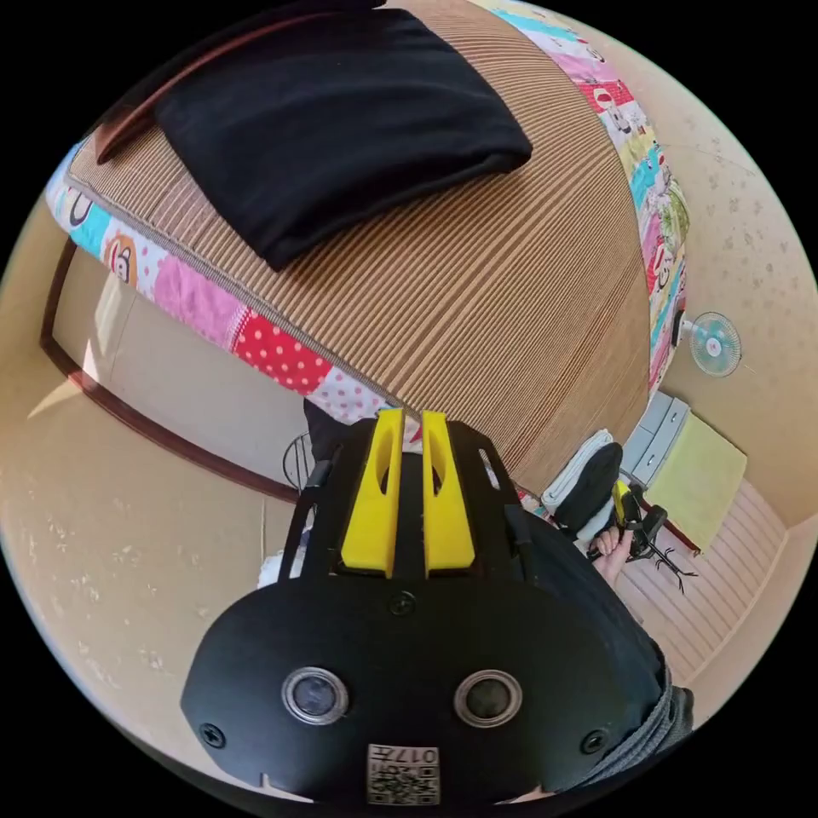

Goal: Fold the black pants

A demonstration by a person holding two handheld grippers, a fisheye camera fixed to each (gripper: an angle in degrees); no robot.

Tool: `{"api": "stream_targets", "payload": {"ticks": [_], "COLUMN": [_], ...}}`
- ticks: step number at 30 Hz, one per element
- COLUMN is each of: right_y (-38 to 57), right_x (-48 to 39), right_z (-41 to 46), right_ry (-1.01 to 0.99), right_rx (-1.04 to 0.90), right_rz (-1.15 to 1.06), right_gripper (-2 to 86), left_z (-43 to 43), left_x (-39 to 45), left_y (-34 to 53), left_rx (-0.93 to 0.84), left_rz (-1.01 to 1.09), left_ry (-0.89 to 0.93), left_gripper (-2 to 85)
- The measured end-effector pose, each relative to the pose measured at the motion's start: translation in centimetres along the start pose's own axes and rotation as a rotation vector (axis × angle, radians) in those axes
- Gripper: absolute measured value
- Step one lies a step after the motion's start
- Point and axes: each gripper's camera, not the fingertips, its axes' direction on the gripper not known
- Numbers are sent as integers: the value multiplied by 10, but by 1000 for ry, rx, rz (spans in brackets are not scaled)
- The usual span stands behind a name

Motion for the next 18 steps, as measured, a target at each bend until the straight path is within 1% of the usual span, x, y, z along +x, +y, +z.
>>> {"api": "stream_targets", "payload": {"ticks": [2, 5, 7, 8, 10, 11, 13, 14, 16, 18], "right_y": [0, 8, 18, 26, 41, 53, 69, 80, 93, 102], "right_x": [-10, -14, -13, -10, -6, -4, -2, 0, 3, 7], "right_z": [4, 10, 12, 13, 13, 13, 12, 12, 12, 11], "right_ry": [8, -20, -20, -16, -18, -27, -47, -62, -84, -104], "right_rx": [13, 42, 66, 76, 96, 114, 140, 157, 179, 196], "right_rz": [7, 60, 110, 155, 229, 277, 348, 399, 467, 534], "right_gripper": [5, 5, 5, 5, 5, 5, 5, 5, 5, 5], "left_z": [-26, -66, -110, -122, -175, -190, -245, -257, -295, -311], "left_x": [-15, -61, -117, -132, -193, -208, -262, -274, -318, -345], "left_y": [-11, -25, -31, -31, -35, -35, -35, -35, -36, -38], "left_rx": [20, 58, 176, 214, 362, 403, 588, 630, 758, 822], "left_rz": [11, -60, -209, -250, -417, -451, -556, -576, -643, -688], "left_ry": [3, 92, 237, 275, 412, 445, 559, 584, 696, 802], "left_gripper": [47, 50, 55, 57, 72, 78, 106, 109, 124, 132]}}
